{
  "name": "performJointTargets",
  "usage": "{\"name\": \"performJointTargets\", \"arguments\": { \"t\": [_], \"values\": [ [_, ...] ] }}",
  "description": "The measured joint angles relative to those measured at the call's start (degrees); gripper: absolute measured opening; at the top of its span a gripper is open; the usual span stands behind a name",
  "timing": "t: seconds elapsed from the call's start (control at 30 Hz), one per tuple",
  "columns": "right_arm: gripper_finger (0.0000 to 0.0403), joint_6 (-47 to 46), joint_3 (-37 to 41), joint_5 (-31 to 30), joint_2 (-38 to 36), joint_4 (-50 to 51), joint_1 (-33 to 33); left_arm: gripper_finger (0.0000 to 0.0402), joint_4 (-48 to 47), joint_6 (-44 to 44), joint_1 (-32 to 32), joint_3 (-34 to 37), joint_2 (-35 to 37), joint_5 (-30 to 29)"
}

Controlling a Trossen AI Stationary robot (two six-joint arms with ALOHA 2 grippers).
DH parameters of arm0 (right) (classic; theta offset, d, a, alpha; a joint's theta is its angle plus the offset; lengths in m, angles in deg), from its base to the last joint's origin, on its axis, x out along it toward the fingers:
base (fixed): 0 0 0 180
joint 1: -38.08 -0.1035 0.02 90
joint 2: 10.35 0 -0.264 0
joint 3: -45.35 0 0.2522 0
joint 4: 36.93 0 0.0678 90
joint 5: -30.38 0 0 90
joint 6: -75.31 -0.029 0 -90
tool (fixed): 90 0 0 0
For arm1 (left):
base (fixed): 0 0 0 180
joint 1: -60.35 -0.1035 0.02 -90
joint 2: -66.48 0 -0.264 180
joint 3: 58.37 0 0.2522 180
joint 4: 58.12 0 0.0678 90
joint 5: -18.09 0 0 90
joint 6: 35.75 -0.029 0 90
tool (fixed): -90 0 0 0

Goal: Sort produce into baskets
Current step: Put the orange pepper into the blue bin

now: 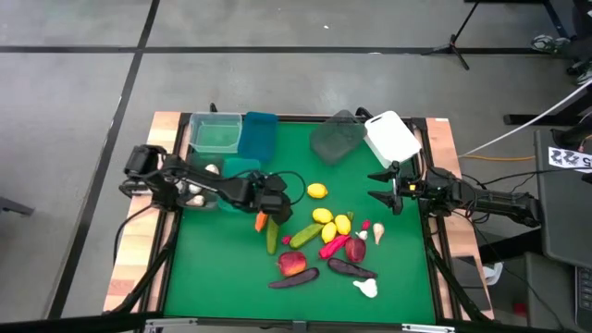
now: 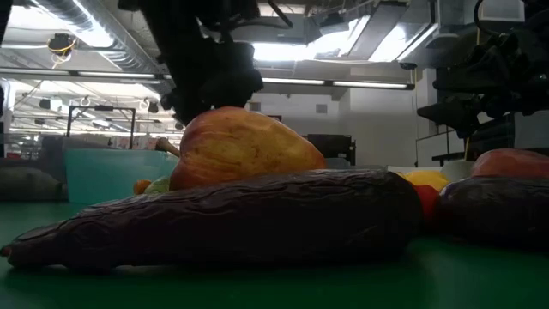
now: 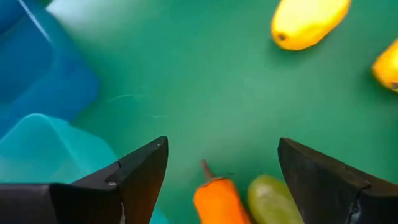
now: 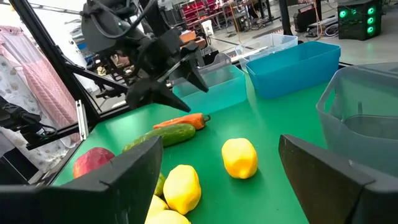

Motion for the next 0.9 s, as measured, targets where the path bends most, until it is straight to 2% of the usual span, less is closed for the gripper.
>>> {"name": "performJointTargets", "arguments": {
  "t": [0.27, 0.53, 0.73, 0.9],
  "values": [
    [0.0319, 0.00, 0.02, -0.02, 0.02, 0.02, 0.00, 0.0300, -17.37, 2.75, -3.03, -11.17, -6.65, 4.54],
    [0.0319, 0.00, 0.00, -0.02, 0.02, 0.02, 0.00, 0.0300, -19.26, 5.91, -5.11, -15.56, -10.47, 11.15],
    [0.0319, 0.00, 0.02, -0.02, 0.00, 0.02, 0.00, 0.0300, -26.43, 8.21, -5.29, -16.40, -11.42, 12.36],
    [0.0319, 0.02, 0.00, -0.02, 0.02, 0.02, 0.00, 0.0300, -25.36, 8.64, -5.08, -16.39, -11.53, 13.80]
  ]
}}
